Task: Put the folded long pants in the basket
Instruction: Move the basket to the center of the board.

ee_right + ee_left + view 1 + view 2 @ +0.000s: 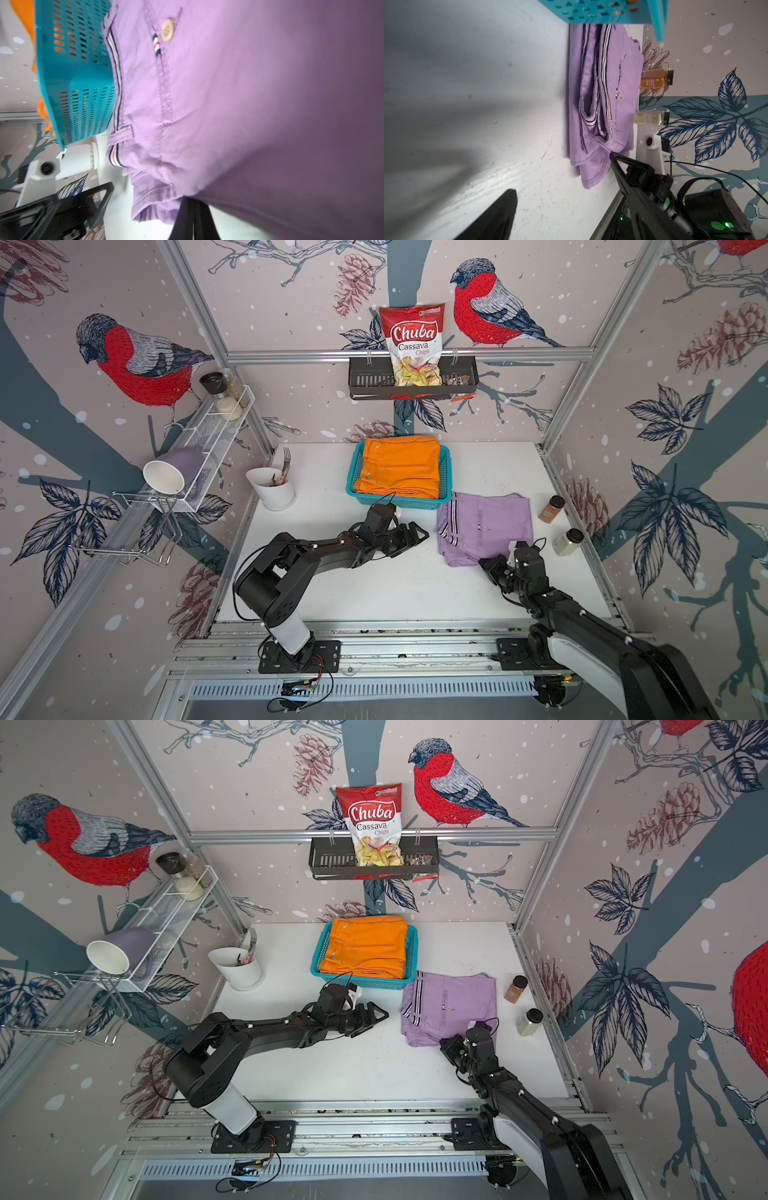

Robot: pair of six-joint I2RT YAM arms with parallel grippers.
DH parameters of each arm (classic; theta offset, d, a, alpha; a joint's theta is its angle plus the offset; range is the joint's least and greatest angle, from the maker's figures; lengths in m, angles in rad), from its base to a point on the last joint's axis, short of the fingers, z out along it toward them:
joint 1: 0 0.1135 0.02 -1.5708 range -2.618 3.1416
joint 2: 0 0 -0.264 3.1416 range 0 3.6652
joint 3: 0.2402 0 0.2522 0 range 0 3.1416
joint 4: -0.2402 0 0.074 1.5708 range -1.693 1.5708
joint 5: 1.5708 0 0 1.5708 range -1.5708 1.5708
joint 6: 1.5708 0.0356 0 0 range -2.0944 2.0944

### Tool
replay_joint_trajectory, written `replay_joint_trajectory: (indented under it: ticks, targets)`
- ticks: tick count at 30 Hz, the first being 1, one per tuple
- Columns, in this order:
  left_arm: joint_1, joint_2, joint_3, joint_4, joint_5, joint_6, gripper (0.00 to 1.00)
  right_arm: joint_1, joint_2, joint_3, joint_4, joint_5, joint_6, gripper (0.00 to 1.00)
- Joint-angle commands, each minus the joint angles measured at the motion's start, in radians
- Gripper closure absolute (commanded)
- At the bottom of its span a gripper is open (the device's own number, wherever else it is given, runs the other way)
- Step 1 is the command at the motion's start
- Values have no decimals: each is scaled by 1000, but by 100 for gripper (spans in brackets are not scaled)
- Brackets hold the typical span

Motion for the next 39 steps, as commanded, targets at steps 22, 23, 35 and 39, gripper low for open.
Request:
replay_joint_trajectory:
  ticks: [22, 23, 35, 39]
  targets:
    - [-46, 230, 161, 52, -23, -36, 12, 151, -434, -81, -524, -28, 16, 100]
    - [-50, 231, 171, 43, -26, -38, 12, 150, -430, -79, -526, -30, 8, 100]
    - [-109, 370, 369, -67, -31, -56, 14, 155, -407, -70, -520, -48, -23, 99]
    - [-109, 388, 381, -87, -58, -47, 34, 155, -410, -61, -532, -60, -33, 94]
